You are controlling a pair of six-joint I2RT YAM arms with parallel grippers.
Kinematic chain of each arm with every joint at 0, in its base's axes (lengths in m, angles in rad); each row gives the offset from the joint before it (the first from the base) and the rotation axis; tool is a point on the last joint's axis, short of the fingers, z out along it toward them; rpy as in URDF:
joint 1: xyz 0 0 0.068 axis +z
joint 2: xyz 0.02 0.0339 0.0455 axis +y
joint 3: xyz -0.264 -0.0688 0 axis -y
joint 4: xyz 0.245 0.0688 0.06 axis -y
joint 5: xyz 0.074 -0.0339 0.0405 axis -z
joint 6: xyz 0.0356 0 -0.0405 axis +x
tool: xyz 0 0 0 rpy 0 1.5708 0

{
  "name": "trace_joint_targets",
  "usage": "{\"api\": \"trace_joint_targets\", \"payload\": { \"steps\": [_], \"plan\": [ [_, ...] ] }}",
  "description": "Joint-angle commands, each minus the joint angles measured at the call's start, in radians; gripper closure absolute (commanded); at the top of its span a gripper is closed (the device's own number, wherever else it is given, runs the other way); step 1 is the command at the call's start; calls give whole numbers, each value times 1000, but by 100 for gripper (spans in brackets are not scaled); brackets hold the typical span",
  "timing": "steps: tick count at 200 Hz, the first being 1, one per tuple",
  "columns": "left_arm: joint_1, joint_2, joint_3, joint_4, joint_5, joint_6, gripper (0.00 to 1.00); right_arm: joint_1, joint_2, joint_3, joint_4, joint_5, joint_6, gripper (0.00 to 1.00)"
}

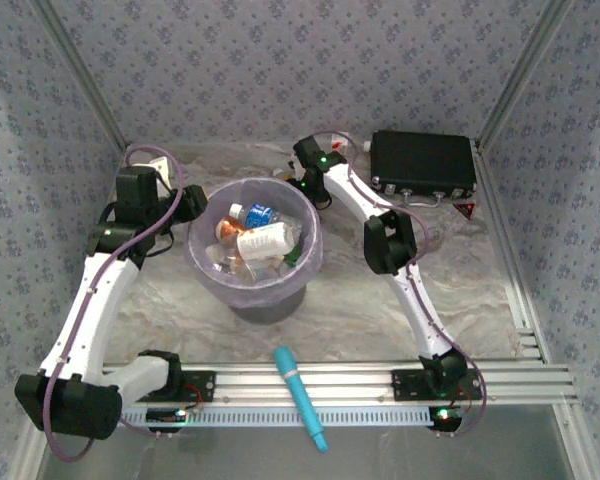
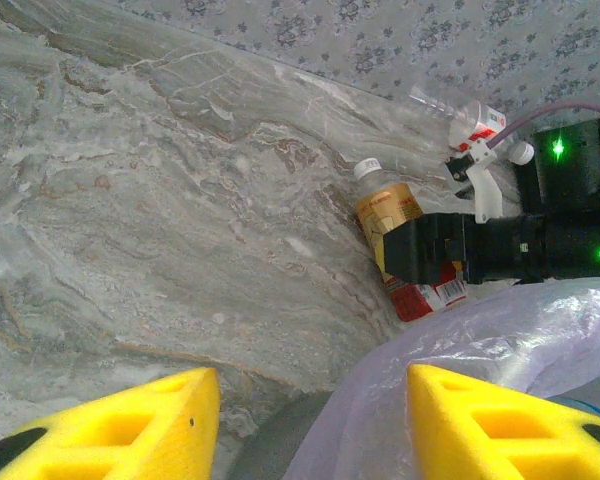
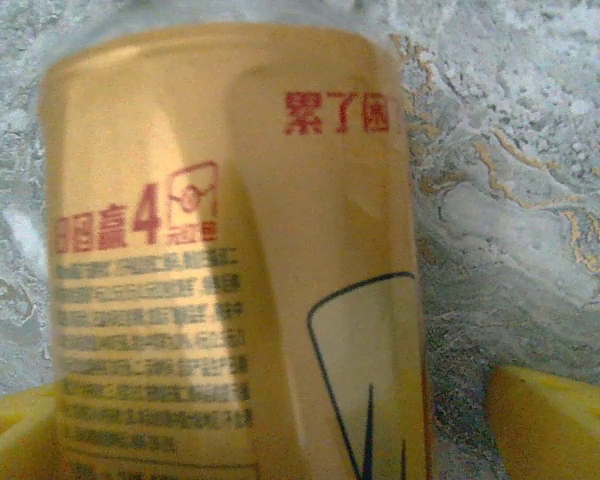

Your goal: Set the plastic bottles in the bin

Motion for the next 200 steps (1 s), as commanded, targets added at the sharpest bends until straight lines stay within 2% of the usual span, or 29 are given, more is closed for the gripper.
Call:
{"api": "trace_joint_targets", "payload": {
  "steps": [1, 120, 200],
  "plan": [
    [4, 12, 25, -7, 5, 11, 48, -3, 22, 6, -35, 31, 24, 10],
    [4, 21, 39, 5, 34, 8, 48, -64, -153, -41, -82, 72, -1, 39],
    [-7, 38, 60, 36, 69, 2, 48, -136, -470, -126, -200, 15, -69, 40]
  ]
}}
